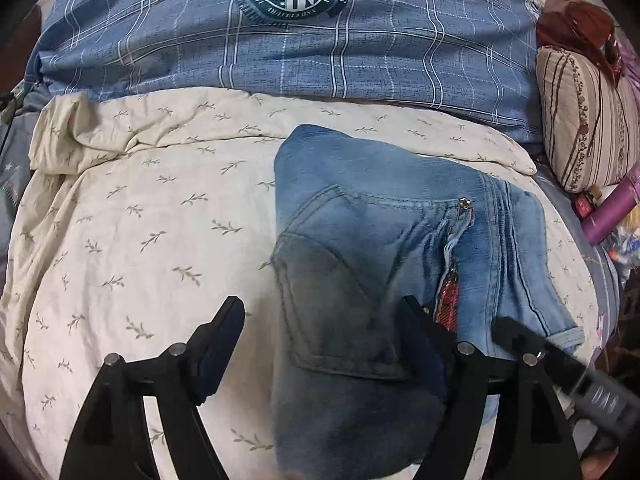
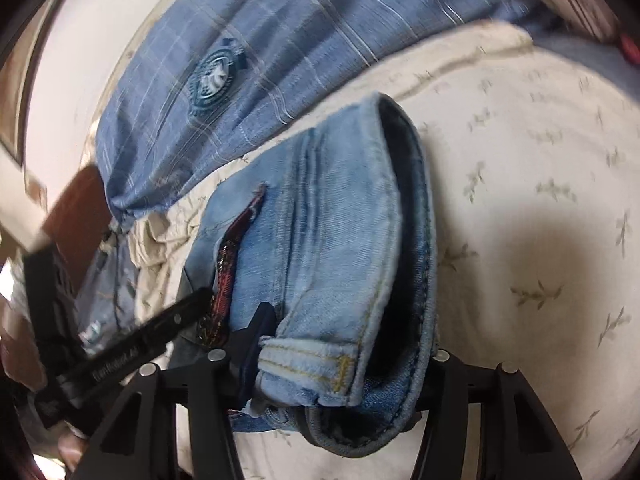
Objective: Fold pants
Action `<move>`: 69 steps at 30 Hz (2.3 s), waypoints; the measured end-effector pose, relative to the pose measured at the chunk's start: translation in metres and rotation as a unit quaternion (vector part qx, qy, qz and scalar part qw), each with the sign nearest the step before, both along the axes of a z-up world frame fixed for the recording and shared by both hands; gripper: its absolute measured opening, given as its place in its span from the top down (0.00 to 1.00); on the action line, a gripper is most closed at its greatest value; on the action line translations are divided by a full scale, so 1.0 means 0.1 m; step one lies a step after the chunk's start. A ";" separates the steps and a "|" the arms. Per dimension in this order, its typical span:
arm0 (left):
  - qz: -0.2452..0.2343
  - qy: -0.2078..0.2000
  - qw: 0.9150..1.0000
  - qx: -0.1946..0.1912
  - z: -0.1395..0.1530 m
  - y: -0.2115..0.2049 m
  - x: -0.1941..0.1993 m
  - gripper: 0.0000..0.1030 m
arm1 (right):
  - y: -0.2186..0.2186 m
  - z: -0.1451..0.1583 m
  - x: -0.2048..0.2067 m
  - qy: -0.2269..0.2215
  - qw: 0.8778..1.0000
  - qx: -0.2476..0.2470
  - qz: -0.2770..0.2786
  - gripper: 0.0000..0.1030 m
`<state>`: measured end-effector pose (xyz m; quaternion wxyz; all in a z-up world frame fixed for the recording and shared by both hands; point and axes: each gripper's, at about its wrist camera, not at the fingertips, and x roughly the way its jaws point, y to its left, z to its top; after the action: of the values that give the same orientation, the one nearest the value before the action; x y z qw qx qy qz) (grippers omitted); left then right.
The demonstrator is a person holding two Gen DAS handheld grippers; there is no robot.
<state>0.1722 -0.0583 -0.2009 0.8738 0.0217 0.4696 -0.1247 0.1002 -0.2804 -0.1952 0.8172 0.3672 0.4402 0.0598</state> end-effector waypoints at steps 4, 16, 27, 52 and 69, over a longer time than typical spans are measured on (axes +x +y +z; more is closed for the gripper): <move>-0.008 -0.023 1.000 -0.005 0.11 0.13 -0.08 0.21 | -0.18 -0.09 -0.04 0.006 0.997 0.073 -0.024 0.41; -0.056 0.039 0.988 -0.137 0.16 0.40 -0.10 0.15 | -0.42 -0.05 -0.15 -0.021 0.992 0.105 -0.065 0.34; -0.093 0.108 0.975 -0.171 -0.12 0.10 0.30 0.14 | -0.24 -0.28 0.15 0.005 0.986 0.166 -0.010 0.32; -0.028 0.019 0.987 -0.155 0.27 0.33 0.04 0.63 | 0.31 0.33 0.16 -0.106 0.992 -0.029 0.055 0.45; -0.002 -0.035 0.990 -0.136 0.48 0.63 -0.19 0.63 | 0.68 0.66 0.14 -0.186 0.979 -0.052 0.069 0.45</move>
<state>0.1528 0.0044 -0.1528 0.8843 -0.0923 0.4174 -0.1880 0.1144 -0.2124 -0.1291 0.8966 0.2755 0.3076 0.1599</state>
